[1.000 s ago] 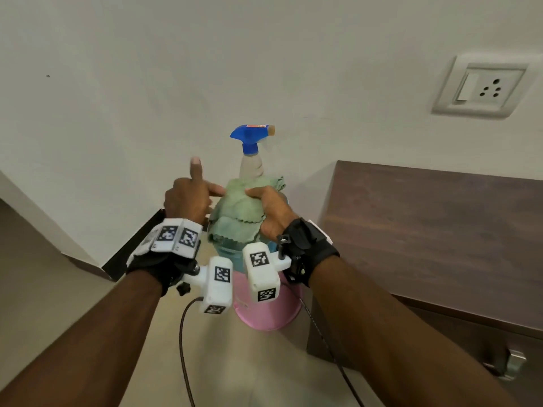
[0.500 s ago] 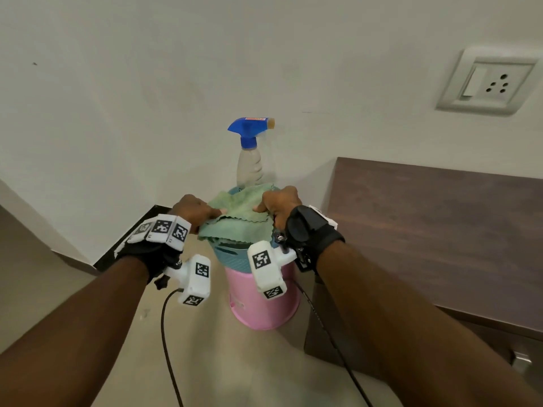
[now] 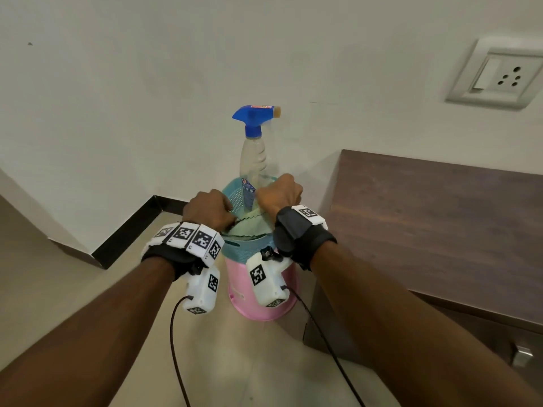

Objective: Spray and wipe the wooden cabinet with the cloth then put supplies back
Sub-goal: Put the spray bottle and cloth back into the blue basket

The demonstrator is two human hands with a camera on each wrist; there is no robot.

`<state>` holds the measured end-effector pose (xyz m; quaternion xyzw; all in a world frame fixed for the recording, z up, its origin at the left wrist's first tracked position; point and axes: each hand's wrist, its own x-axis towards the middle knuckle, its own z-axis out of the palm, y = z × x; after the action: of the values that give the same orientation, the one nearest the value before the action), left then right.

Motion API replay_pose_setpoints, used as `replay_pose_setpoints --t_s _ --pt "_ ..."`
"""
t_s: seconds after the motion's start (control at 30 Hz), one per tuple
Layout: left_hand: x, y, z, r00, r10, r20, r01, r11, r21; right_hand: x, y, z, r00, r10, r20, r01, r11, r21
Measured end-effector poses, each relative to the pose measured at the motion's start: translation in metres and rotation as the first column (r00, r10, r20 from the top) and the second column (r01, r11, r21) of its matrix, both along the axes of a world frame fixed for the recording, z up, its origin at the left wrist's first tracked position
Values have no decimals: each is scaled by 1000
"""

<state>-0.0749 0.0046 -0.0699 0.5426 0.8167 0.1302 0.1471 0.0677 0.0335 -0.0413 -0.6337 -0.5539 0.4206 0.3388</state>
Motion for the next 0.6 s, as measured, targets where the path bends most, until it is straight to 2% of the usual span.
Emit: replay_pose_setpoints --t_s 0.1,0.17,0.23,0.33,0.37,0.43,0.47,0.53,0.57,0.6 --pt "6 -1 2 993 -83 -87 83 997 -12 -6 -6 -4 982 135 134 -139 990 21" --pt "8 -2 4 986 -158 -44 156 987 -50 -5 -8 -6 978 138 155 -145 989 35" --pt "8 -1 7 973 -216 81 223 970 -95 -1 -8 -5 992 77 101 -83 995 61" --pt "12 -4 20 951 -121 284 137 990 -37 3 -4 6 994 -49 -98 53 998 40" --pt "16 -7 26 918 -73 391 83 997 -9 2 -2 10 984 -94 -150 98 995 19" --pt "25 -14 34 793 -18 609 21 1000 3 0 1 13 979 -99 -178 91 994 -54" --pt "29 -16 36 729 -16 684 23 1000 -1 -2 0 12 985 -50 -165 36 996 -87" --pt "35 -17 32 660 -3 751 43 999 -34 -8 -4 5 985 161 -64 -167 982 -84" --pt "37 -16 29 611 23 791 39 997 -59 -12 -8 3 960 280 28 -277 958 -71" --pt "37 -9 24 599 50 799 46 994 -97 -14 -12 0 923 365 123 -360 931 -66"
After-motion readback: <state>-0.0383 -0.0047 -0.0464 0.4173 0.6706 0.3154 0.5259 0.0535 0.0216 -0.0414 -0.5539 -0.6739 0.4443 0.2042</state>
